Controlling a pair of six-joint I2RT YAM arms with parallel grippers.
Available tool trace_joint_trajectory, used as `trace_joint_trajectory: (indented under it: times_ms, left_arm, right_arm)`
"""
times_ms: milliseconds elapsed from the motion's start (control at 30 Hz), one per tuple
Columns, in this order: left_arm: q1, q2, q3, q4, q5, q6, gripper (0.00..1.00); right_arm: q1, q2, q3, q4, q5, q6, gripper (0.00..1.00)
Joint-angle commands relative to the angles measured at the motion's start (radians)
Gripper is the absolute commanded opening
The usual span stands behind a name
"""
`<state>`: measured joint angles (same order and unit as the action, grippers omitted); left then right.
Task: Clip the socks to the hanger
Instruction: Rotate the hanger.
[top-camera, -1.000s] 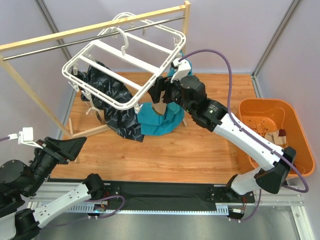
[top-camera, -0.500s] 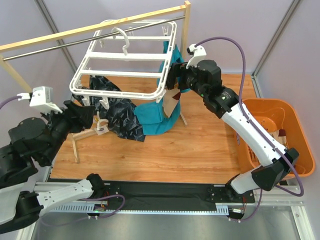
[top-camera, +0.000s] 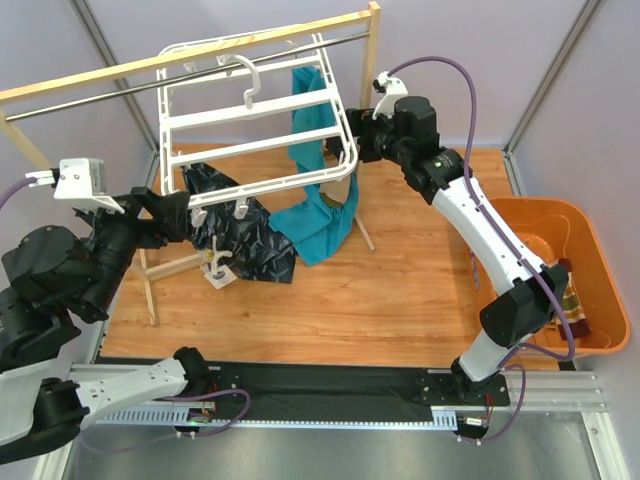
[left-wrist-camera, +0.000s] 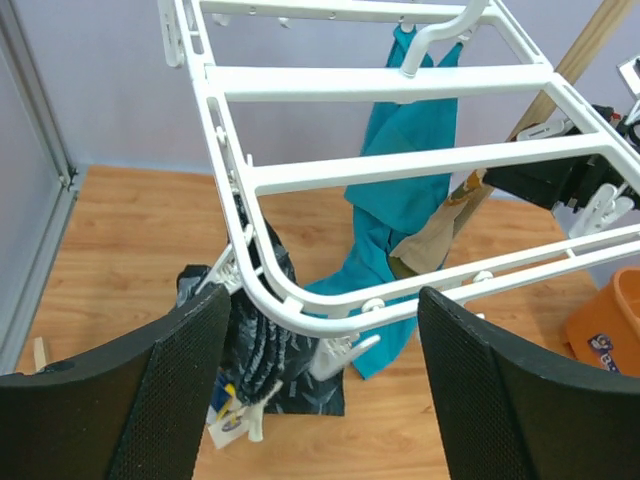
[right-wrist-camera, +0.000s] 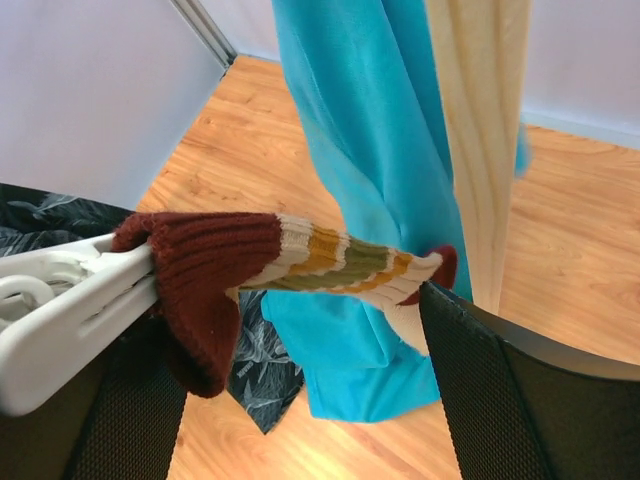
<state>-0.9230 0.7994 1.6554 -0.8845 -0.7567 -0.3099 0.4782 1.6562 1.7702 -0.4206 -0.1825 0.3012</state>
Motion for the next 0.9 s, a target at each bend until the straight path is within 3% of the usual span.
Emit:
trace_joint_trajectory:
  times_ms: [0,133,233,300,333,500,633,800,867]
  left_arm:
    - [-0.004,0.024,0.062,0.021,0.004,0.092,0.85]
    - [-0.004,0.05,0.066,-0.042,-0.009,0.083,0.89]
    - [-0.004,0.008,-0.005,0.047,-0.062,0.072,0.89]
    - [-0.004,0.02,0.057,-0.035,-0.134,-0.062,0.84]
    - [-0.004,0.049,0.096,-0.16,-0.159,-0.209,0.82]
    - [-0.004,0.112,0.19,-0.324,-0.128,-0.449,0.9]
    - [-0.004,0.1,0.133,-0.32,-0.122,-0.575,0.91]
    - [-0.004,0.069,0.044,-0.317,-0.184,-0.776,0.84]
    - [-0.004,0.046,0.003,-0.242,-0.193,-0.772,0.82]
  right_arm:
    - [0.0,-0.007,0.04,0.003,-0.026,0.01,0.89]
    - [-0.001,-0.009,0.049,-0.001,-0.034,0.01,0.91]
    - [-0.001,-0.001,0.063,-0.007,-0.044,0.013,0.91]
    - [-0.001,0.005,0.077,-0.015,-0.043,0.021,0.91]
    - [-0.001,0.008,0.075,-0.015,-0.043,0.024,0.91]
    - [-0.001,0.01,0.067,-0.01,-0.049,0.038,0.93]
    - [-0.001,-0.006,0.043,0.002,-0.043,0.038,0.93]
    - [-0.001,-0.007,0.04,0.008,-0.046,0.035,0.94]
    - [-0.001,-0.006,0.04,0.009,-0.048,0.035,0.94]
